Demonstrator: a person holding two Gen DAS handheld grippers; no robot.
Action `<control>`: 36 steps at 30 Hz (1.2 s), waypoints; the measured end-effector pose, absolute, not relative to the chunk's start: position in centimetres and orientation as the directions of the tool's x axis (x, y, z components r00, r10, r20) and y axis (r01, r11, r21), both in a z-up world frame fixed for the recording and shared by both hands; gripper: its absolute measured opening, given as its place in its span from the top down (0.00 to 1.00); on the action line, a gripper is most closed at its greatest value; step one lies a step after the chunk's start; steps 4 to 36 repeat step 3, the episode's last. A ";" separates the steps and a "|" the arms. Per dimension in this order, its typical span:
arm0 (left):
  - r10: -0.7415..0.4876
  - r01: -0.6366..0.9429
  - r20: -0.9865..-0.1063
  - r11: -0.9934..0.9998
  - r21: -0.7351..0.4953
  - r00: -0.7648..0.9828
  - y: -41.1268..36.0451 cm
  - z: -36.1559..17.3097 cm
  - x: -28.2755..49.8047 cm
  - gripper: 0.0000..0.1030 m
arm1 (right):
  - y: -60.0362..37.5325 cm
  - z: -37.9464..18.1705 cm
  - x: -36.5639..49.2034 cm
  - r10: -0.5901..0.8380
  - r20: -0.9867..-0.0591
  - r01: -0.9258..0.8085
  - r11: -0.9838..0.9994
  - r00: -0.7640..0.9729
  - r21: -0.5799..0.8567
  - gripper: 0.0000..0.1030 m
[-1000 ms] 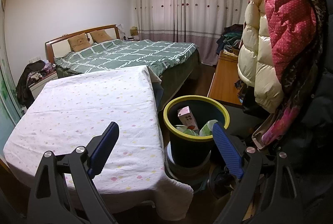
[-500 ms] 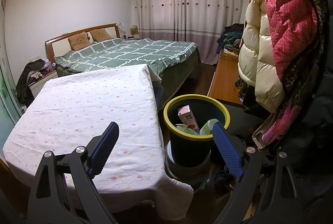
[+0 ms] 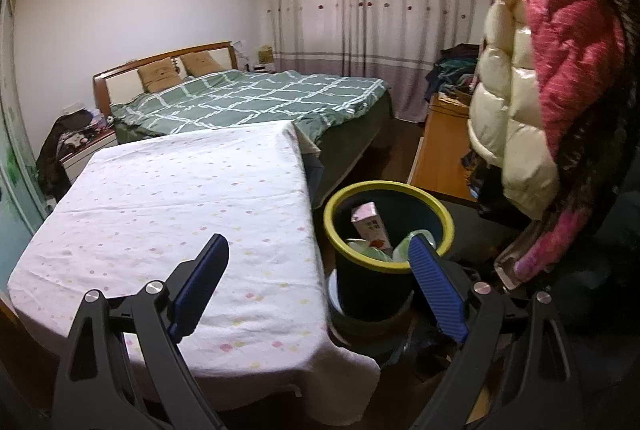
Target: Collect trash
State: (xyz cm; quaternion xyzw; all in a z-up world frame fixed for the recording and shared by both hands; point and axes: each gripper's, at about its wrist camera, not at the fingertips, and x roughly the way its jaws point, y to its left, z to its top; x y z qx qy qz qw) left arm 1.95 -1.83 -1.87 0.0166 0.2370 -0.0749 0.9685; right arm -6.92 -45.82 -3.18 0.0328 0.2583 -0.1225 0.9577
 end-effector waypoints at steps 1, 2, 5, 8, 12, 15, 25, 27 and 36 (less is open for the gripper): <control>-0.132 0.150 -0.474 0.989 0.000 0.870 -1.8 -2.2 2.9 0.05 | -45.5 -3.2 -6.2 -0.202 -0.504 0.233 0.973 0.840 -0.003 0.12; -0.128 0.147 -0.485 0.989 0.002 0.865 -1.9 -2.5 3.7 0.05 | -45.4 -3.1 -5.5 -0.190 -0.506 0.220 0.975 0.841 0.000 0.11; -0.123 0.143 -0.504 0.990 0.001 0.855 -1.8 -3.0 5.0 0.05 | -45.3 -3.2 -4.6 -0.175 -0.514 0.206 0.979 0.840 0.002 0.11; -0.123 0.143 -0.504 0.990 0.001 0.855 -1.8 -3.0 5.0 0.05 | -45.3 -3.2 -4.6 -0.175 -0.514 0.206 0.979 0.840 0.002 0.11; -0.123 0.143 -0.504 0.990 0.001 0.855 -1.8 -3.0 5.0 0.05 | -45.3 -3.2 -4.6 -0.175 -0.514 0.206 0.979 0.840 0.002 0.11; -0.123 0.143 -0.504 0.990 0.001 0.855 -1.8 -3.0 5.0 0.05 | -45.3 -3.2 -4.6 -0.175 -0.514 0.206 0.979 0.840 0.002 0.11; -0.123 0.143 -0.504 0.990 0.001 0.855 -1.8 -3.0 5.0 0.05 | -45.3 -3.2 -4.6 -0.175 -0.514 0.206 0.979 0.840 0.002 0.11; -0.123 0.143 -0.504 0.990 0.001 0.855 -1.8 -3.0 5.0 0.05 | -45.3 -3.2 -4.6 -0.175 -0.514 0.206 0.979 0.840 0.002 0.11; -0.123 0.143 -0.504 0.990 0.001 0.855 -1.8 -3.0 5.0 0.05 | -45.3 -3.2 -4.6 -0.175 -0.514 0.206 0.979 0.840 0.002 0.11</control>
